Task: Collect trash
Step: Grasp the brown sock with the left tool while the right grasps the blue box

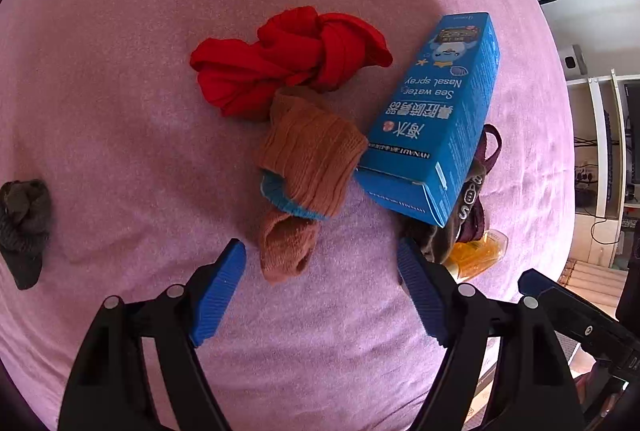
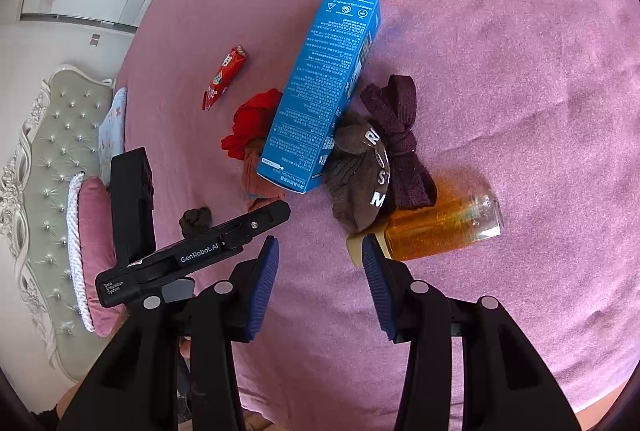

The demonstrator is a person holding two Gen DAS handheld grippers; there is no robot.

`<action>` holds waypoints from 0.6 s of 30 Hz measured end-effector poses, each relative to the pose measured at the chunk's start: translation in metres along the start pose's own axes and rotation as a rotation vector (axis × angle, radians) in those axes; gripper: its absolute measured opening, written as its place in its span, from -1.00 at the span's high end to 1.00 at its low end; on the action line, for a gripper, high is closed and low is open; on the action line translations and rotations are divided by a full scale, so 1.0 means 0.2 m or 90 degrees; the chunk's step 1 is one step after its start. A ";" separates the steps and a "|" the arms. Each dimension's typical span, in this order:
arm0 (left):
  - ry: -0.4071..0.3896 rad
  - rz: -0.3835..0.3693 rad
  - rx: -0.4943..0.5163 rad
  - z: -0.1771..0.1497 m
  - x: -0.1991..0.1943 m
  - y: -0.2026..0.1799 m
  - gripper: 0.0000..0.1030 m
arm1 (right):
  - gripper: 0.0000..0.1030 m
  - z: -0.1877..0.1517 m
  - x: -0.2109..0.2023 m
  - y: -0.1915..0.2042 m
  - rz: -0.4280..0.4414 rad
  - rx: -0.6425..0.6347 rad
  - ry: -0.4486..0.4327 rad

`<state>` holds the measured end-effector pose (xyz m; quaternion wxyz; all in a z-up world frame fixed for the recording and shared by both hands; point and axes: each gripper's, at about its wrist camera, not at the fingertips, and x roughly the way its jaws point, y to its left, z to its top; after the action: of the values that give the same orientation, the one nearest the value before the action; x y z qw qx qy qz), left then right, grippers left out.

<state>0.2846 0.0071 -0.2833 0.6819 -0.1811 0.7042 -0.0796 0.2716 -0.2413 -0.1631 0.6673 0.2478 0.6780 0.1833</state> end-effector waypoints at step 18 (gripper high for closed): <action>0.015 -0.076 -0.024 0.09 0.01 0.13 0.66 | -0.18 0.34 0.16 0.05 -0.011 0.042 -0.008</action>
<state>0.2982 0.0322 -0.2945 0.6642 -0.2344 0.7014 -0.1090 0.3401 -0.2210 -0.1866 0.6646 0.2651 0.6815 0.1534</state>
